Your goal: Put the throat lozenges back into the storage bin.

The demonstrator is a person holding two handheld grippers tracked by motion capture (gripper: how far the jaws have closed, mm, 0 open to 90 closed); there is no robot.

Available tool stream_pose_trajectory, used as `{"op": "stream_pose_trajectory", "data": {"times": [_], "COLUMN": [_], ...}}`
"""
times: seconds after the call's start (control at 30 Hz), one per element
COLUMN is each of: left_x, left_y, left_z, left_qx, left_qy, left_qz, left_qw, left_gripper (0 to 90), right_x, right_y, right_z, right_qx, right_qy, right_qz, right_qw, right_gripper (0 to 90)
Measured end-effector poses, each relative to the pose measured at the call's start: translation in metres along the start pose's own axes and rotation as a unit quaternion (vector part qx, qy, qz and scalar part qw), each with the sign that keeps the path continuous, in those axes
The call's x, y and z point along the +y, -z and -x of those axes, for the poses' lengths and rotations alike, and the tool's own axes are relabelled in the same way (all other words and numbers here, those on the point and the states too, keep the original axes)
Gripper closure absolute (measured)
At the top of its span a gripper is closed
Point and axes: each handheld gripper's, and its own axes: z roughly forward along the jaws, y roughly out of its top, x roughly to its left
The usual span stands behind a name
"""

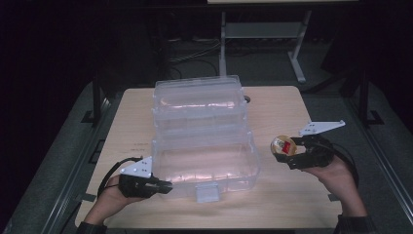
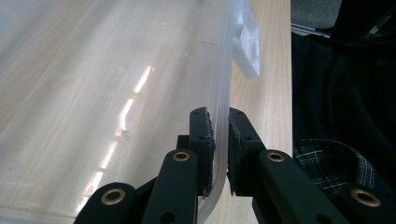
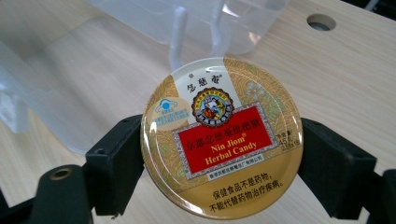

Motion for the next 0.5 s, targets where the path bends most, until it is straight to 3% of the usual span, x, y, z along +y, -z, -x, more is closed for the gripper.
{"op": "stream_pose_trajectory", "data": {"times": [0.5], "left_x": [0.000], "left_y": [0.000], "left_z": [0.000], "left_qx": [0.000], "left_qy": [0.000], "left_qz": [0.000], "left_qw": [1.0000], "left_gripper": [81.9], "right_x": [0.014], "right_y": [-0.010], "right_z": [-0.018], "right_qx": [0.024], "right_qy": [0.029], "right_qz": [-0.009], "right_qw": [0.9992], "right_gripper": [19.8]}}
